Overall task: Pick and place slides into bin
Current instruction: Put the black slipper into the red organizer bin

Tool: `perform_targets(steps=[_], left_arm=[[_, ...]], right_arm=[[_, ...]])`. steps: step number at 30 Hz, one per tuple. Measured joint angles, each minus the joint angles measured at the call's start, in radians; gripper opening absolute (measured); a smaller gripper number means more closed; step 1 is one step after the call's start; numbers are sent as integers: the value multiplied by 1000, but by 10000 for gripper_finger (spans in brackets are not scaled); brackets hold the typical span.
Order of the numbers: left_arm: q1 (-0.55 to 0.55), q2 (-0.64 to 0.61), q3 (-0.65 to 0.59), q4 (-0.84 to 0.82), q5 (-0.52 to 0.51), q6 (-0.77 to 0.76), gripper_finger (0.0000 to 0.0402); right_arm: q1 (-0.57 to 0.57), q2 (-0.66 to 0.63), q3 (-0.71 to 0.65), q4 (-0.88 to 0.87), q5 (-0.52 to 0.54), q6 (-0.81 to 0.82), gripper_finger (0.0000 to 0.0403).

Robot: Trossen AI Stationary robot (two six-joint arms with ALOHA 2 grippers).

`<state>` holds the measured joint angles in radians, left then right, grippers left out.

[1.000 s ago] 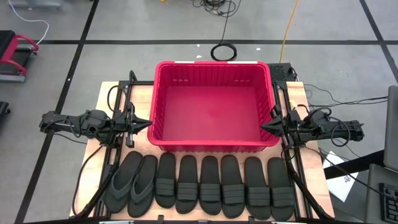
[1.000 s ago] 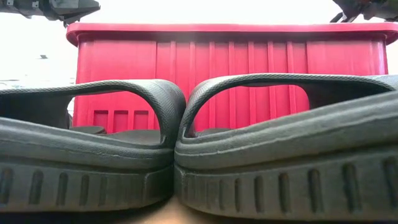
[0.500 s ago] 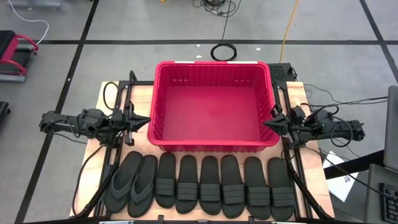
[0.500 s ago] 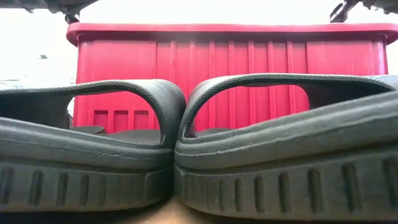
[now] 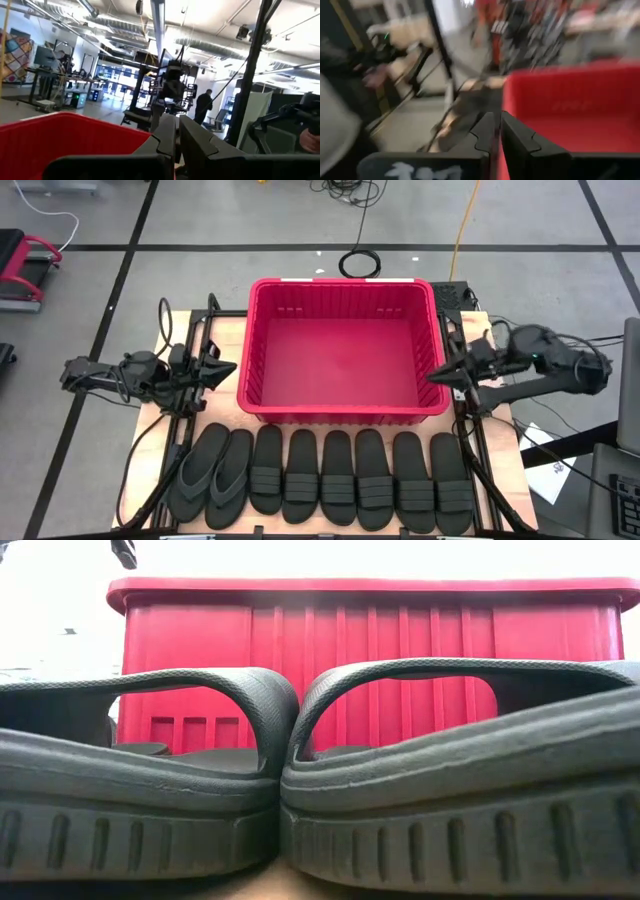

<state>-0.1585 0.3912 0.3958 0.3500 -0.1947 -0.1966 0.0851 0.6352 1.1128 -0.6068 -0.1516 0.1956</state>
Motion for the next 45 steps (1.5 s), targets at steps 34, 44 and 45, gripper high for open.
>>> perform_targets(steps=[34, 44, 45], left_arm=[[3, 3, 0, -206, 11, -167, 26], [3, 3, 0, -206, 11, -165, 26], [3, 3, 0, -206, 11, -165, 26]], right_arm=[[398, 453, 31, -617, -556, 394, 172], [542, 452, -193, -431, -551, 387, 203], [547, 452, -219, -390, -551, 388, 203]])
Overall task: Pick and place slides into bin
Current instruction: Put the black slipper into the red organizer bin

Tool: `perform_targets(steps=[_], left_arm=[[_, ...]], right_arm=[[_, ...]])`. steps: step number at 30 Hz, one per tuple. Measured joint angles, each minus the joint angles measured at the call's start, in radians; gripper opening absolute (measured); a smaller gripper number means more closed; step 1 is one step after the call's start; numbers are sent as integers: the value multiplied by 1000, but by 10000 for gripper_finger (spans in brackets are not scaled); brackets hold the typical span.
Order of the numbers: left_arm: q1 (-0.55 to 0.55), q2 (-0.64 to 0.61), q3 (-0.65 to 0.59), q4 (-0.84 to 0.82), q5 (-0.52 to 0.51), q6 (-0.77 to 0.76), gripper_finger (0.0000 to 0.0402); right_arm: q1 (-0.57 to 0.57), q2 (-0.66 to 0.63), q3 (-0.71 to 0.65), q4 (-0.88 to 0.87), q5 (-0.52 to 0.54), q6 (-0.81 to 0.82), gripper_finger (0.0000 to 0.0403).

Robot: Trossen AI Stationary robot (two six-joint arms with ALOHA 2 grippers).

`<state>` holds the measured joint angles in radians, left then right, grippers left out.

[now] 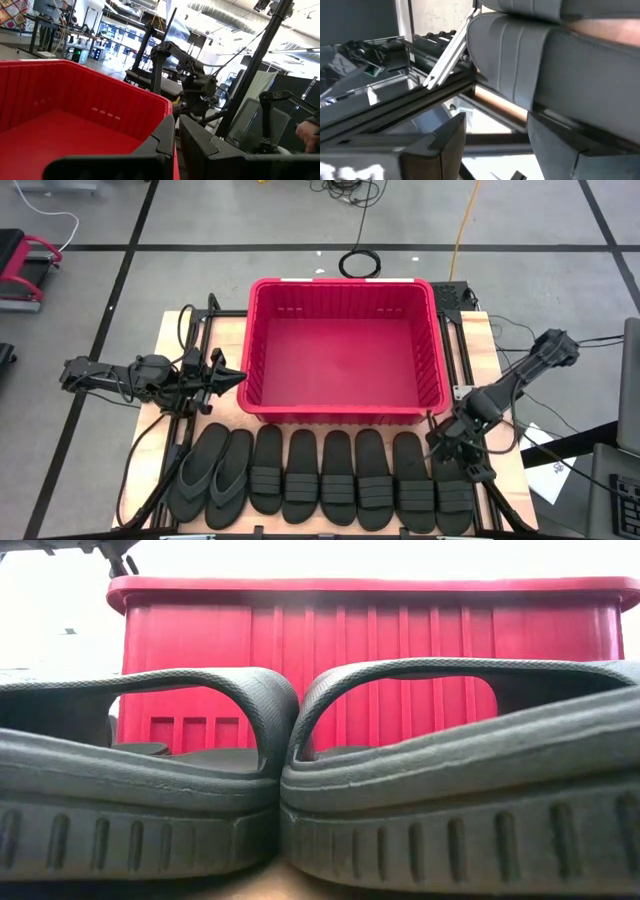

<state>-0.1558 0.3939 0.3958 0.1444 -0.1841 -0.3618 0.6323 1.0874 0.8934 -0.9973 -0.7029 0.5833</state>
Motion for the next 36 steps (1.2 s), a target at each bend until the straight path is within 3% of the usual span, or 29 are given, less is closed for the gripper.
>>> perform_targets(steps=[13, 20, 25, 31, 36], left_arm=[[0, 0, 0, 0, 0, -64, 26], [0, 0, 0, 0, 0, -63, 26], [0, 0, 0, -21, 0, -45, 26], [0, 0, -1, -58, 0, -33, 26], [0, 0, -1, -60, 0, -41, 26]], right_arm=[[18, 0, -361, 509, 49, 234, 203], [53, -1, -470, 875, 19, 400, 203], [103, -1, -487, 919, 28, 452, 194], [152, -1, -493, 920, 135, 478, 166], [156, -1, -493, 943, 149, 488, 88]])
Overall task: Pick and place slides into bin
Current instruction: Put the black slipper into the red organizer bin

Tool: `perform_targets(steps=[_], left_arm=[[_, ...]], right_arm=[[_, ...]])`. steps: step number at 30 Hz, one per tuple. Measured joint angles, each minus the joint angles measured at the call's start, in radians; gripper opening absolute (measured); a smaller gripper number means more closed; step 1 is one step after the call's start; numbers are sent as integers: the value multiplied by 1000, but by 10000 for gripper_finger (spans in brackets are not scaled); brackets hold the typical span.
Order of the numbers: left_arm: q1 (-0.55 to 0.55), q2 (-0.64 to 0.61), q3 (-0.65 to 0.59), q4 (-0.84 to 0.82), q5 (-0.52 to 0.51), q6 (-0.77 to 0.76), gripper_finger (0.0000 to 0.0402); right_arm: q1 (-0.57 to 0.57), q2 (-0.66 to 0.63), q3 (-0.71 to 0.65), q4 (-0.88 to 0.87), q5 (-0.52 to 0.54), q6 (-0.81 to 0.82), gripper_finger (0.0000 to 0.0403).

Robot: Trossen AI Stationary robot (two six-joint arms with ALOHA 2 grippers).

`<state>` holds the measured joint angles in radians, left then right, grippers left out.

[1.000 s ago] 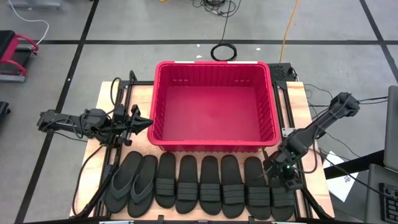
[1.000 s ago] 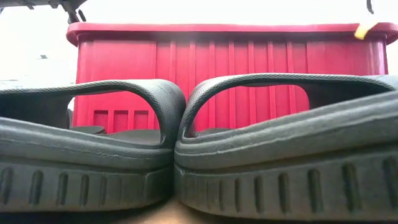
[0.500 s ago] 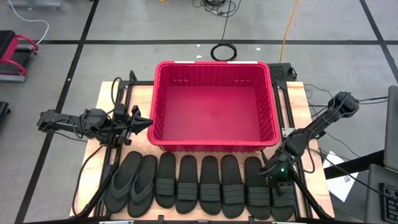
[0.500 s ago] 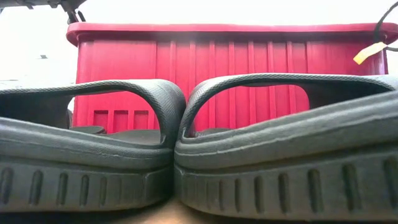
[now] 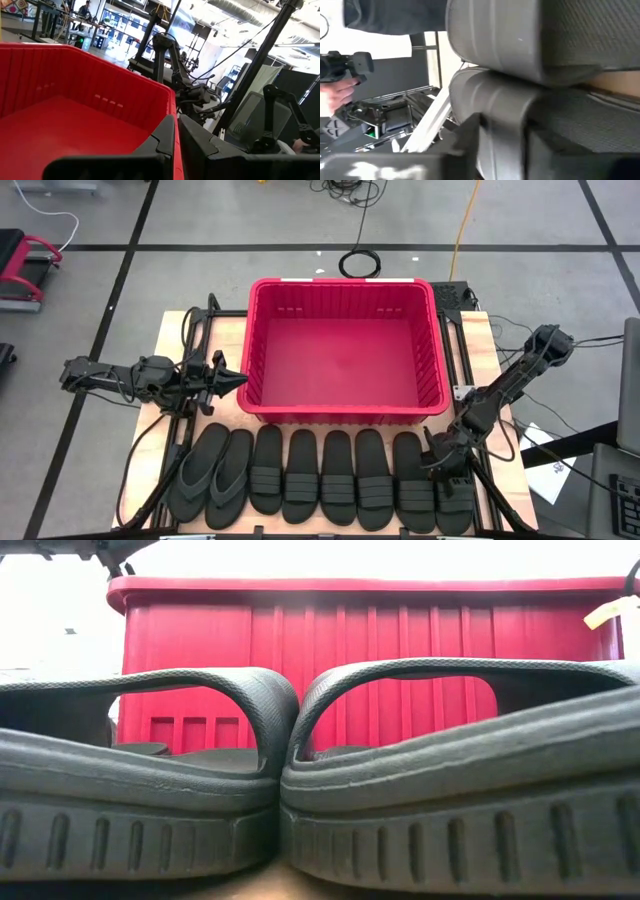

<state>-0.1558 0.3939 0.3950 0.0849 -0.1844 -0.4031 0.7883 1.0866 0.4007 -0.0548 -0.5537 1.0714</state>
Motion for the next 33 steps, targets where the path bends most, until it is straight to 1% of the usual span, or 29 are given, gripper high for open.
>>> perform_targets(steps=[2, 3, 4, 8, 10, 20, 26, 30, 33], left_arm=[[0, 0, 0, 0, 0, 0, 26], [0, 0, 0, 0, 0, 0, 26], [0, 0, 0, 0, 0, 0, 26], [0, 0, 0, 0, 0, -1, 26], [0, 0, 0, 0, 0, 0, 26], [0, 0, 0, 1, 0, -25, 26], [0, 0, 0, 2, 0, -25, 26], [0, 0, 0, 2, 0, -18, 26], [0, 0, 0, 0, 0, -10, 26]], right_arm=[[0, 0, -1, 26, -3, 18, 33], [0, 0, -2, 45, -7, 27, 18], [0, 0, -2, 66, -11, 43, 14], [-1, 0, -2, 107, -45, 100, 7], [-1, -10, -2, 129, -44, 123, 6], [-1, -132, 34, 122, -47, 143, 3], [0, -197, 49, 230, -88, 181, 3], [-1, -216, 42, 226, -50, 206, 3], [-1, -214, 44, 268, -45, 227, 3]])
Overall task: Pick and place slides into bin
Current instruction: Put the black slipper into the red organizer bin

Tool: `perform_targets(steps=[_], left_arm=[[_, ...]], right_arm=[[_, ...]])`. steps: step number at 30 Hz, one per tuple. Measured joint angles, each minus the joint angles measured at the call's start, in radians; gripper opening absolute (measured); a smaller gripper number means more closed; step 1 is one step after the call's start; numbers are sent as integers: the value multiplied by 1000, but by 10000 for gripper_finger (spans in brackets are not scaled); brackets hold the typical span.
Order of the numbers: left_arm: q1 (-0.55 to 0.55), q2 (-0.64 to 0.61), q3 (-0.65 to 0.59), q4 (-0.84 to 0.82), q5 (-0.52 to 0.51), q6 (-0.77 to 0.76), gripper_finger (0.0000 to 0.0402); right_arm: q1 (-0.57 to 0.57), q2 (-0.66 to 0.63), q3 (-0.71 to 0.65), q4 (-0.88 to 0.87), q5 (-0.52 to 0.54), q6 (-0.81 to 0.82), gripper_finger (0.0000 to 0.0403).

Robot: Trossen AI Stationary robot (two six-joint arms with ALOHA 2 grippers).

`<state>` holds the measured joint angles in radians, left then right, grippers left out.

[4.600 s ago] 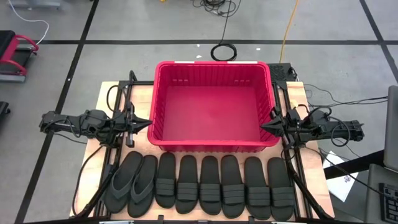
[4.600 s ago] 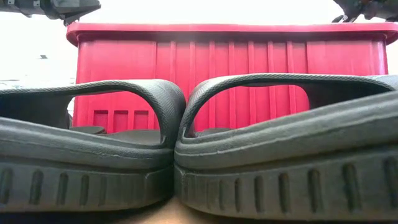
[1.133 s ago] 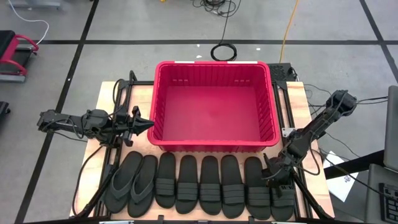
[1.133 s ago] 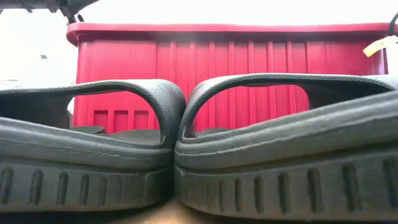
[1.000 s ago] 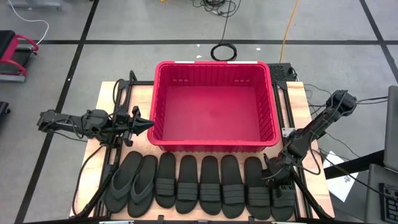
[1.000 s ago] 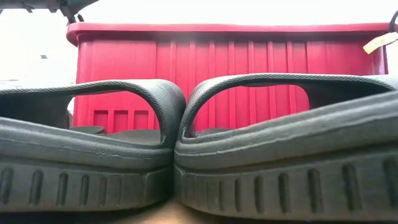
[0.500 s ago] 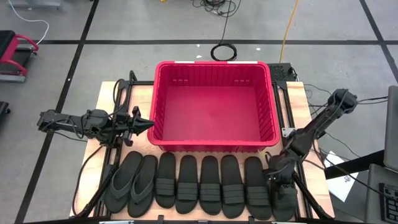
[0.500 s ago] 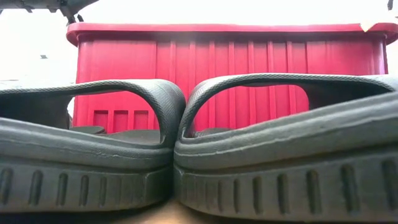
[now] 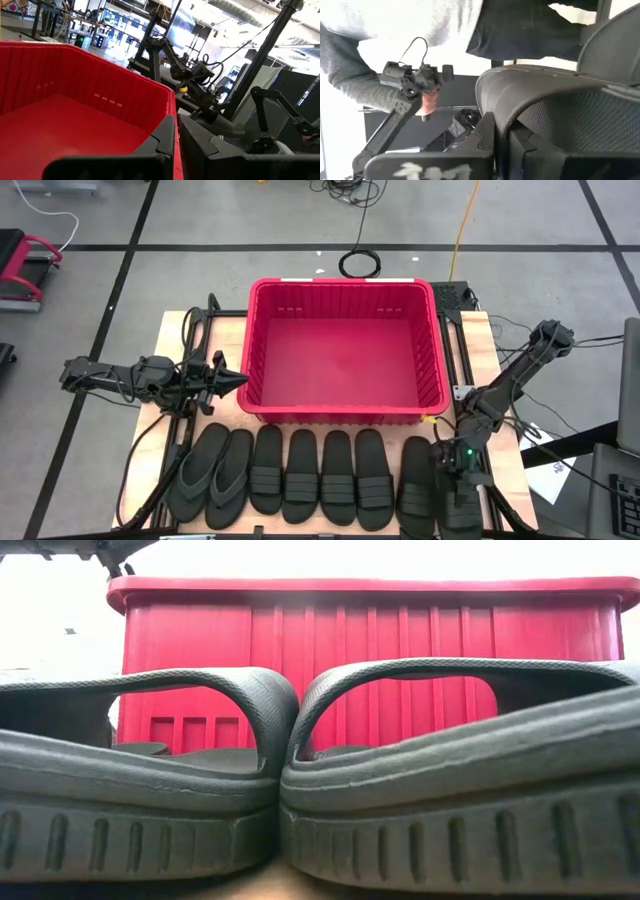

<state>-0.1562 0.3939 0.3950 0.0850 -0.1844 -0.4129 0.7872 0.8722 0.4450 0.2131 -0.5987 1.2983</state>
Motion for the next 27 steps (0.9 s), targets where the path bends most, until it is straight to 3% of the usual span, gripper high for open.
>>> perform_targets(steps=[6, 17, 27], left_arm=[[0, 0, 0, -6, 0, -5, 26], [0, 0, 0, -7, 1, -9, 26], [0, 0, 0, -8, 2, 12, 26]], right_arm=[[-9, 36, 122, -88, 54, -110, 2], [-108, 204, 595, -746, 77, -569, 2], [-233, 295, 835, -887, 76, -726, 2]])
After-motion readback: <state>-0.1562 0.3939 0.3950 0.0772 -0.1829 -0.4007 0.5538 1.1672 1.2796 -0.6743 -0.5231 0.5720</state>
